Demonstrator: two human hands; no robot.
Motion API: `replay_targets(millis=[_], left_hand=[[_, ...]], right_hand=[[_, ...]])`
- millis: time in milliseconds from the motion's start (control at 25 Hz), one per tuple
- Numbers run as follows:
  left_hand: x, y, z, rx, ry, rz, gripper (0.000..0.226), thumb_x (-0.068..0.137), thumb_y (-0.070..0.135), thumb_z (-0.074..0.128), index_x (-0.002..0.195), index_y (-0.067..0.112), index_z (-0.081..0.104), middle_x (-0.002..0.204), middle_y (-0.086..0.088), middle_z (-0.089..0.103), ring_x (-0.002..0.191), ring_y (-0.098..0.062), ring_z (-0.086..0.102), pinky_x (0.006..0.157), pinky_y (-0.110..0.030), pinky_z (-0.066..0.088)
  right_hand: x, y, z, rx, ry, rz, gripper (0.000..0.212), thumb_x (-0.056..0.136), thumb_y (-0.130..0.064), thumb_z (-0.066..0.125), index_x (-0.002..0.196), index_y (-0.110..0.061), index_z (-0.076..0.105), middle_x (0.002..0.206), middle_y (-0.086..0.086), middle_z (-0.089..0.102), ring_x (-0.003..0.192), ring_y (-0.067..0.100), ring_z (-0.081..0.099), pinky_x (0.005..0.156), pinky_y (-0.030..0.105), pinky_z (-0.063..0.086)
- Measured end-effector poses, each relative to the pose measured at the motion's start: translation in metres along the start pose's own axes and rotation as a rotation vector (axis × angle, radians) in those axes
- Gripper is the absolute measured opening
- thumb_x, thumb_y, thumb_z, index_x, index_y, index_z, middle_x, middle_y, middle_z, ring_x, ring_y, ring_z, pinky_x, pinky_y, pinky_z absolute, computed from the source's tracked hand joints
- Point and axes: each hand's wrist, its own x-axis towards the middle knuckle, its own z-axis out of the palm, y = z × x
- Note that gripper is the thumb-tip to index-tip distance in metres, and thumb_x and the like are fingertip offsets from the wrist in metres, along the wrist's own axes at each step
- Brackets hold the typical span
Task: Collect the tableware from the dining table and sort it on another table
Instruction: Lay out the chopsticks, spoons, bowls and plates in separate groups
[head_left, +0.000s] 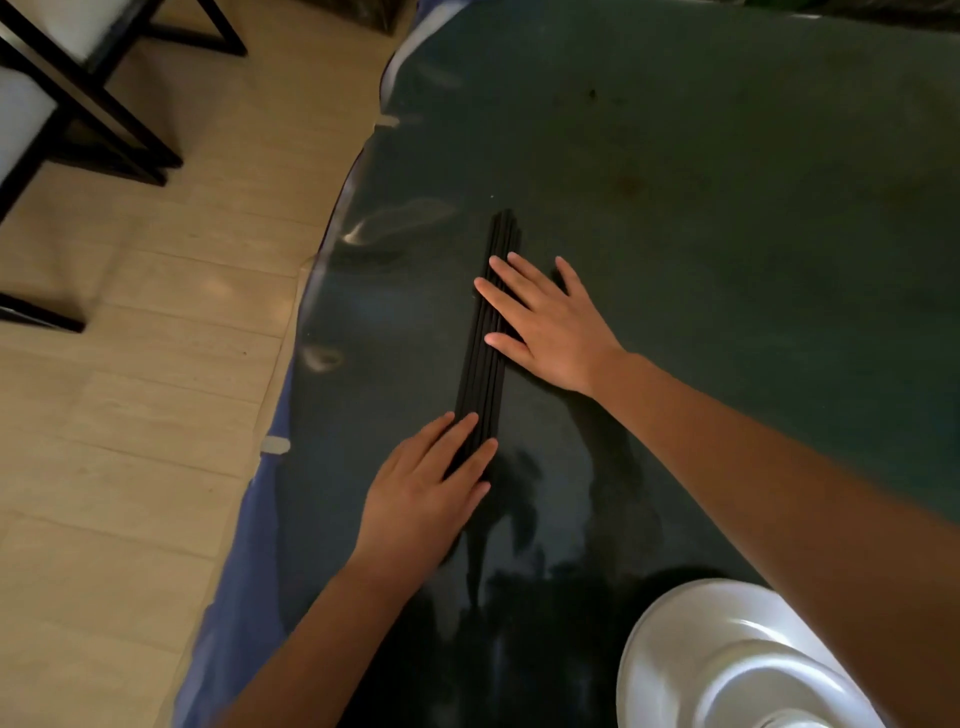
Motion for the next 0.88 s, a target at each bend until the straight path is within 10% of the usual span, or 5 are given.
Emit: replay_targets(millis=[280, 440, 560, 680, 880], left_hand=[[0.008, 0.001, -0.026, -0.05, -0.072, 0.074, 0.039, 0.081, 0.03, 0.061, 0.111, 0.006, 0.067, 0.118, -0.019, 0.062, 0.106, -0.035, 0.06, 0.081, -0.045, 0.052], [-0.013, 0.042, -0.057, -0.218, 0.071, -0.09, 0.037, 0.085, 0.034, 0.053, 0.108, 0.008, 0.067, 0.107, -0.009, 0.066, 0.097, -0.02, 0.061, 0.086, -0.03, 0.046], [-0.044, 0.101, -0.074, -0.58, -0.166, -0.385, 0.043, 0.075, 0.056, 0.049, 0.096, 0.024, 0.069, 0.086, 0.016, 0.065, 0.08, -0.001, 0.062, 0.071, -0.013, 0.048], [-0.072, 0.149, -0.075, -0.686, -0.472, -0.538, 0.038, 0.066, 0.062, 0.055, 0.094, 0.038, 0.065, 0.079, 0.022, 0.066, 0.076, 0.009, 0.062, 0.064, -0.009, 0.049], [-0.083, 0.174, -0.068, -0.694, -0.525, -0.57, 0.012, 0.081, 0.034, 0.064, 0.076, 0.045, 0.062, 0.063, 0.031, 0.065, 0.067, 0.011, 0.062, 0.058, -0.001, 0.042]], right_hand=[[-0.037, -0.006, -0.041, 0.099, 0.146, 0.006, 0.044, 0.096, -0.036, 0.038, 0.134, -0.016, 0.045, 0.146, 0.008, 0.04, 0.139, 0.023, 0.029, 0.114, 0.048, 0.016], [-0.132, 0.001, -0.079, 0.466, 0.181, 0.088, 0.018, 0.088, -0.018, 0.052, 0.097, -0.015, 0.067, 0.091, 0.005, 0.068, 0.084, 0.021, 0.064, 0.078, 0.035, 0.05], [-0.225, 0.002, -0.092, 0.547, 0.077, 0.169, 0.011, 0.083, -0.015, 0.06, 0.086, -0.021, 0.069, 0.077, -0.005, 0.065, 0.066, 0.006, 0.059, 0.063, 0.022, 0.048], [-0.292, -0.01, -0.09, 0.659, -0.049, 0.223, 0.007, 0.08, -0.018, 0.068, 0.084, -0.024, 0.069, 0.077, -0.01, 0.065, 0.067, 0.005, 0.058, 0.06, 0.014, 0.045], [-0.338, -0.029, -0.07, 0.42, -0.113, 0.178, 0.022, 0.083, -0.03, 0.062, 0.104, -0.028, 0.068, 0.101, -0.016, 0.068, 0.087, 0.009, 0.046, 0.074, 0.025, 0.043]])
